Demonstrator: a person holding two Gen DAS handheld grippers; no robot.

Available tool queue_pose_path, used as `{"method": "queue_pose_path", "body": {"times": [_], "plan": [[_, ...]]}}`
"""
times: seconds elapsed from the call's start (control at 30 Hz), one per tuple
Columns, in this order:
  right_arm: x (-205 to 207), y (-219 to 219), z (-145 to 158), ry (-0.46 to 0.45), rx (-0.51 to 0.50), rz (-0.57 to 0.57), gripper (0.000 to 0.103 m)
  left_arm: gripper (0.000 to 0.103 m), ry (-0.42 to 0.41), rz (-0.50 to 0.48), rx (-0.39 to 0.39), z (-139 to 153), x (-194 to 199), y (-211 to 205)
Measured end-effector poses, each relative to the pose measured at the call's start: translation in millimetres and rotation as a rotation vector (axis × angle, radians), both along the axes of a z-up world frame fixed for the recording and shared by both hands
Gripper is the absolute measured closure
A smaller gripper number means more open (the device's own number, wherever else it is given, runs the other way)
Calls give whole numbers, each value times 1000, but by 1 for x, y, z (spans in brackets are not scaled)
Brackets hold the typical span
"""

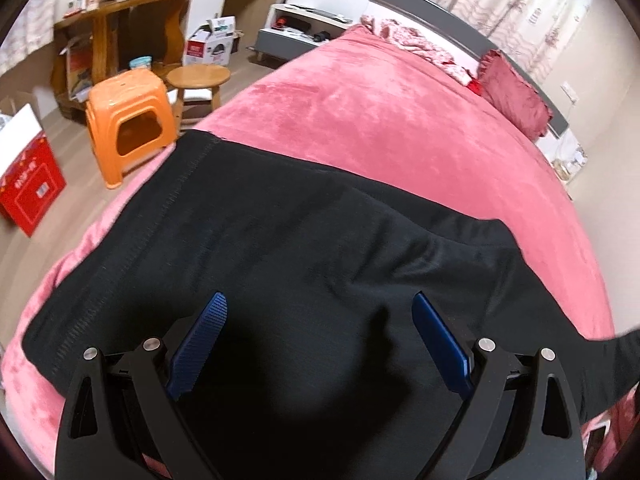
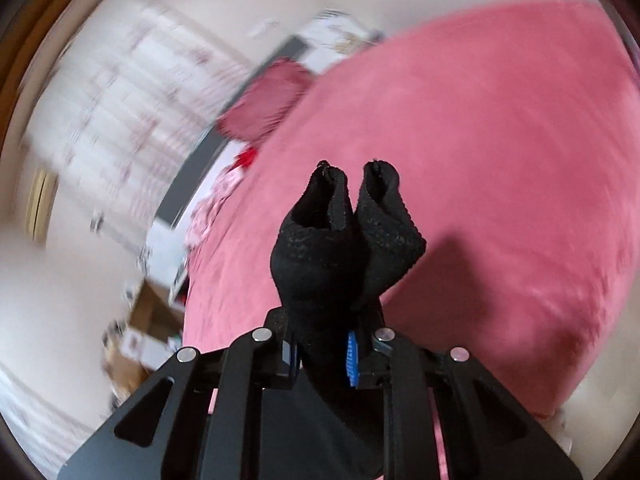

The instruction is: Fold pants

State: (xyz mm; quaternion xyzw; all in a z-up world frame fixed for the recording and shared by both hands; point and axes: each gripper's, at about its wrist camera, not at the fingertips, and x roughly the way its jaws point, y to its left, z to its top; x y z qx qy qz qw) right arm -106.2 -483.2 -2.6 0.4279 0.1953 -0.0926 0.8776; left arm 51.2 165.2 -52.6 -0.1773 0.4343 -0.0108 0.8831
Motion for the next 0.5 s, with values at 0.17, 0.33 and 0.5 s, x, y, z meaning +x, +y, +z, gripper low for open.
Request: {"method": "queue_pose_path", "body": {"times": [0.17, 0.33, 0.5], "plan": [[26, 93, 54, 2, -258, 119, 87, 10, -20, -58, 9, 6, -7, -13], [48, 194, 58, -28, -464, 296, 87, 10, -45, -71, -15, 12, -15, -12], [68, 270, 21, 6, -557, 463, 87, 10, -45, -76, -39, 12, -23, -9]]}}
